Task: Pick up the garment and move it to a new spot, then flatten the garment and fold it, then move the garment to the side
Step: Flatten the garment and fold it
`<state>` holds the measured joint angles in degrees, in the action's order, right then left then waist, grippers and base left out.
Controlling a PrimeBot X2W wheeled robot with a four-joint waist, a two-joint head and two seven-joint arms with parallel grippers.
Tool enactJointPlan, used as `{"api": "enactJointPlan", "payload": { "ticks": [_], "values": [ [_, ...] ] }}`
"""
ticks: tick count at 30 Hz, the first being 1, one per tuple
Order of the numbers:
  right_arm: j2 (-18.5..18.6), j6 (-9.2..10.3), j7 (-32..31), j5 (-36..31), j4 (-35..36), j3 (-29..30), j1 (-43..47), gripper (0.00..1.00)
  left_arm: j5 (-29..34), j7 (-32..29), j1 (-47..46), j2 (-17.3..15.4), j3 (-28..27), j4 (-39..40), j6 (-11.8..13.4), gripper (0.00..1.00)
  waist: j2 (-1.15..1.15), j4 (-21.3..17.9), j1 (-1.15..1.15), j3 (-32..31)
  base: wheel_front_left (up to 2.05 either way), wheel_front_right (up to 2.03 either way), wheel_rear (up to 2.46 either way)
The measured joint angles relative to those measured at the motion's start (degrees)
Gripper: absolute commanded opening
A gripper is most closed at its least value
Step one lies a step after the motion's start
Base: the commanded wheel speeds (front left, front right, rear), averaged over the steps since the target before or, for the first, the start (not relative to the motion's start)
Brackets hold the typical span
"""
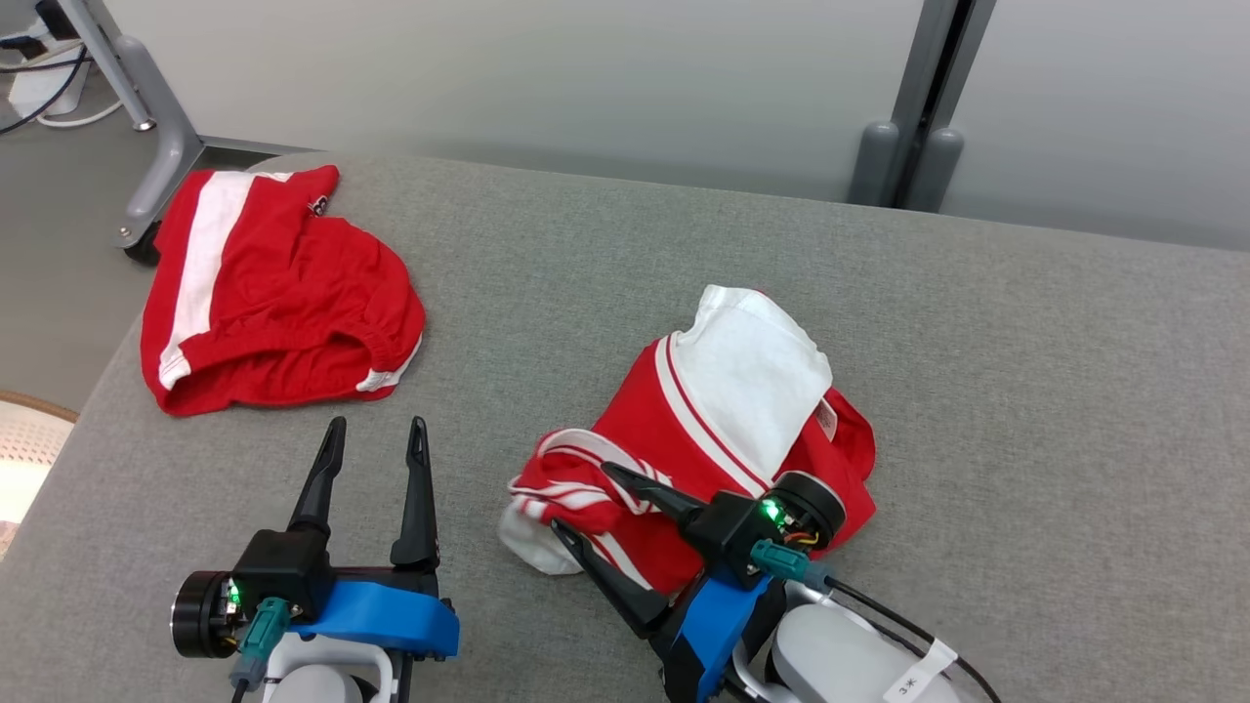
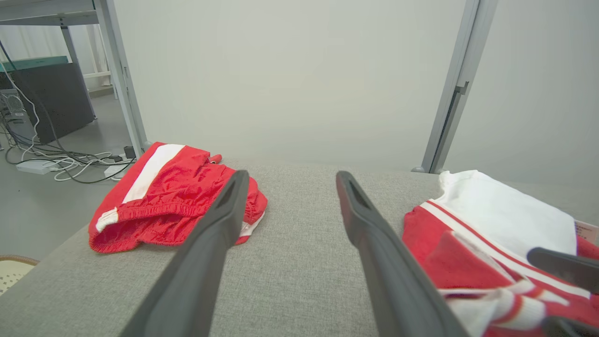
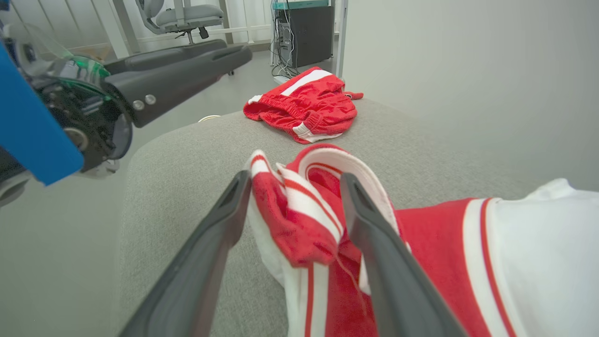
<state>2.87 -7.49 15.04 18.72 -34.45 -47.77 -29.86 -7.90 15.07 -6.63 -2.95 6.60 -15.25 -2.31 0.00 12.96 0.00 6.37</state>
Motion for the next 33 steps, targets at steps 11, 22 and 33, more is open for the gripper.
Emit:
{"api": "enactJointPlan", "payload": {
  "ticks": [11, 22, 33],
  "values": [
    [6.3, 0.0, 0.0, -3.1, 3.1, 13.2, 1.8, 1.0, 0.9, 0.0, 0.7, 0.0, -1.7, 0.3, 0.1, 1.0, 0.0, -4.0, 0.0, -1.0, 0.0, 0.0, 0.0],
    [8.2, 0.0, 0.0, -6.5, 2.8, 25.4, 3.7, 1.0, 1.8, 0.0, 1.5, 0.0, -2.3, 1.2, -0.5, 1.0, 0.0, -4.9, 0.0, -0.7, 0.0, 0.0, 0.0],
    [5.1, 0.0, -0.1, -4.8, -12.4, 21.8, 2.1, 1.0, 1.2, 0.0, 0.2, 0.0, -0.9, 0.9, -0.2, 1.0, 0.0, -2.0, 0.0, 1.1, 0.0, 0.0, 0.0]
  ]
}}
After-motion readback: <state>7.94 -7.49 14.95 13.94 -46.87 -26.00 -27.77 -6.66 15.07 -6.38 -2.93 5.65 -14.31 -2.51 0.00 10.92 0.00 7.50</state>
